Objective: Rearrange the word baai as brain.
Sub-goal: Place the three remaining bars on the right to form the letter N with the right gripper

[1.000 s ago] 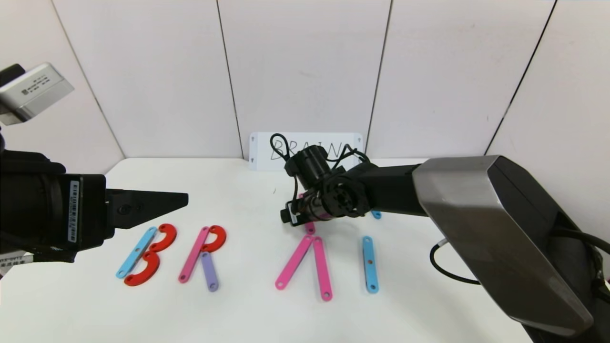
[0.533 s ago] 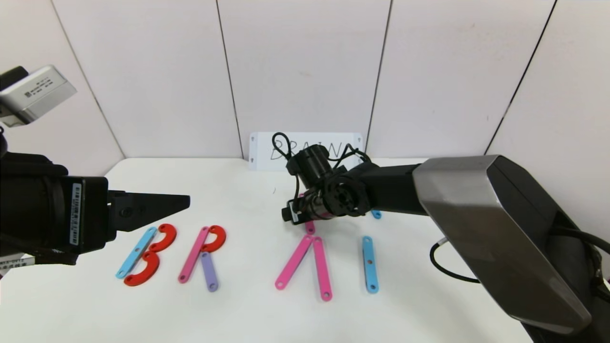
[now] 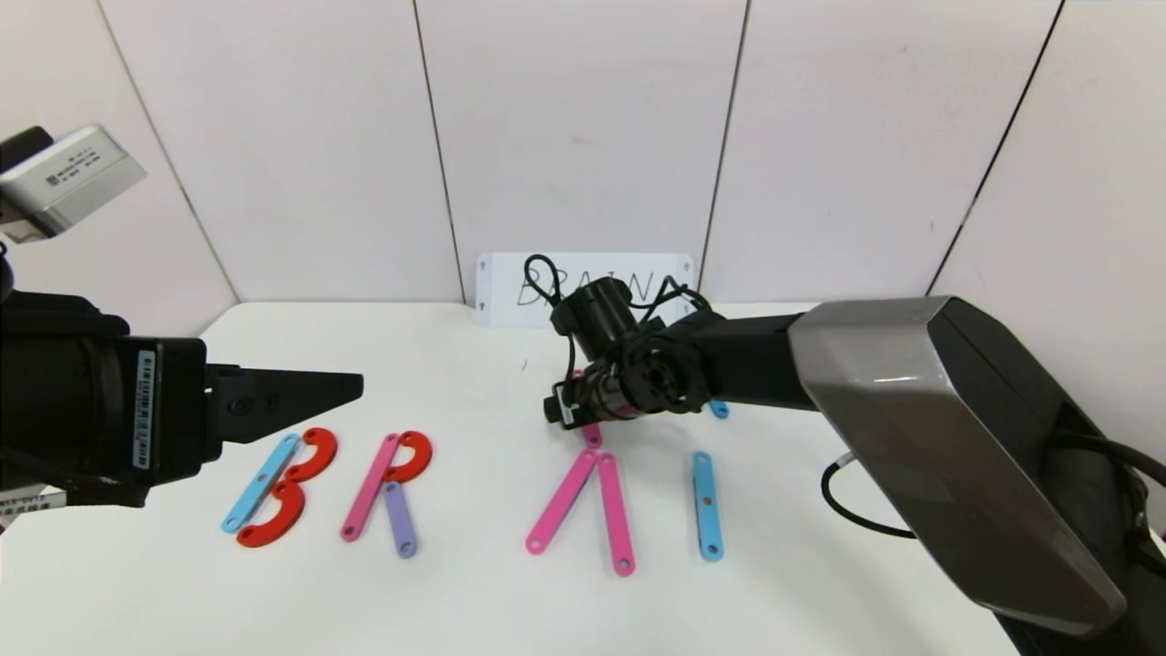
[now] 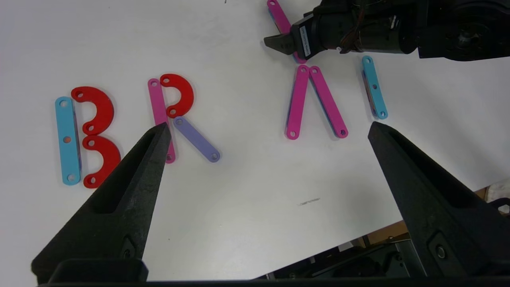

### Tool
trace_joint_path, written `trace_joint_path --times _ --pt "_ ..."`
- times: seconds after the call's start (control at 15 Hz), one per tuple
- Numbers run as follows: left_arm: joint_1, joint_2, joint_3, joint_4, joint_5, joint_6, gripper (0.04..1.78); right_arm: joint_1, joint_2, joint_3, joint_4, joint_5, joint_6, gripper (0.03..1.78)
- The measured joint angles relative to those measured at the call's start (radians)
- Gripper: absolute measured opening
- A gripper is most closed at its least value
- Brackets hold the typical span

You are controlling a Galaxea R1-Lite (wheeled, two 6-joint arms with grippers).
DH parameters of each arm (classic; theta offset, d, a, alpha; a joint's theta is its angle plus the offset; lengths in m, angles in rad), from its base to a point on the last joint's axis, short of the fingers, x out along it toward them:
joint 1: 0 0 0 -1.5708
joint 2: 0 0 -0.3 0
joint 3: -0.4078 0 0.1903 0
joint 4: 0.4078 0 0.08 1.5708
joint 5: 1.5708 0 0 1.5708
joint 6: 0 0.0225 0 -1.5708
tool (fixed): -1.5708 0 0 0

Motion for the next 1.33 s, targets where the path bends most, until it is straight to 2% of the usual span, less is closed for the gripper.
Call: trace_joint_path --times 0.13,0.47,0.6,1.0,1.33 --pt "-0.001 0.0 0.0 0.0 0.0 0.0 1.73 0.0 0.001 0.0 0.0 0.0 0.0 1.39" --pt "-0.002 -0.006 -0.001 0.001 0.0 -0.001 1.73 -0.003 0.005 0.0 0.002 0.0 0.003 0.53" --pt "-0.002 -0.012 -0.003 0.002 0.001 0.0 1.73 -0.004 0.007 0.0 0.006 0.0 0.007 0.32" --pt "-0.001 -0.023 -0.006 0.002 0.001 -0.001 1.73 -0.01 0.01 0.0 0.006 -0.002 0.011 0.3" --pt "-0.002 -0.022 -0.004 0.002 0.0 -0.001 1.73 -0.026 0.006 -0.002 -0.003 -0.071 -0.007 0.3"
